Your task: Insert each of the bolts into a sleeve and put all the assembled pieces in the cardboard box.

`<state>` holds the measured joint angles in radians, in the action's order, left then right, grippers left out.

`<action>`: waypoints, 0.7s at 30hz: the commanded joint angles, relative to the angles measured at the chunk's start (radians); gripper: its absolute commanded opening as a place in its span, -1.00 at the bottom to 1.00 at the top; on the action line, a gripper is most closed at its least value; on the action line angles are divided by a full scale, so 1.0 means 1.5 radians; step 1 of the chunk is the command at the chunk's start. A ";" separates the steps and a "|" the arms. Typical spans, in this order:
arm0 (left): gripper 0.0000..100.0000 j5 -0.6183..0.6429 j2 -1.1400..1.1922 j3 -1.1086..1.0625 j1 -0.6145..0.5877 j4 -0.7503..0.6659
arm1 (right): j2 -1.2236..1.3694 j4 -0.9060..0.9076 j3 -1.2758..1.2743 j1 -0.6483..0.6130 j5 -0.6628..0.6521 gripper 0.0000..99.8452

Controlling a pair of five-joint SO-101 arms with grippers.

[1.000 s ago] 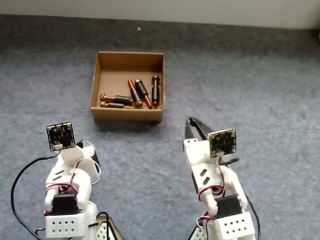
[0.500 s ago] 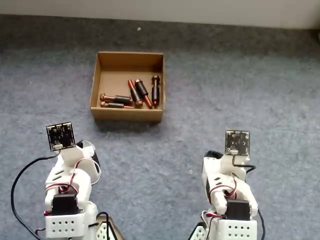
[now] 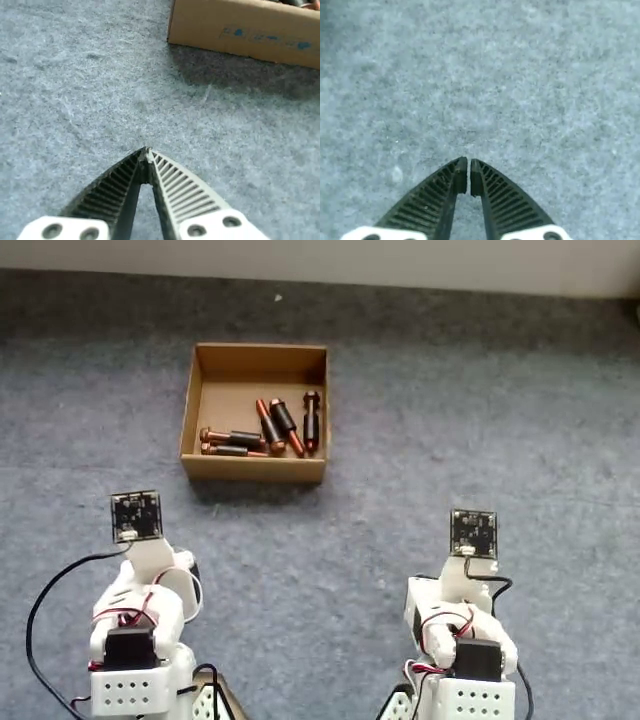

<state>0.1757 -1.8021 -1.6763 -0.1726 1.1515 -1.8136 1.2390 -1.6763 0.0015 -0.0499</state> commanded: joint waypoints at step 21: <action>-0.97 -0.119 -0.007 -0.013 0.003 0.118 | -0.012 0.003 -0.096 0.008 0.005 -0.98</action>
<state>0.0069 -1.8036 -1.6763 -0.1726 1.3249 -1.8136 1.2390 -1.6763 0.0015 -0.0499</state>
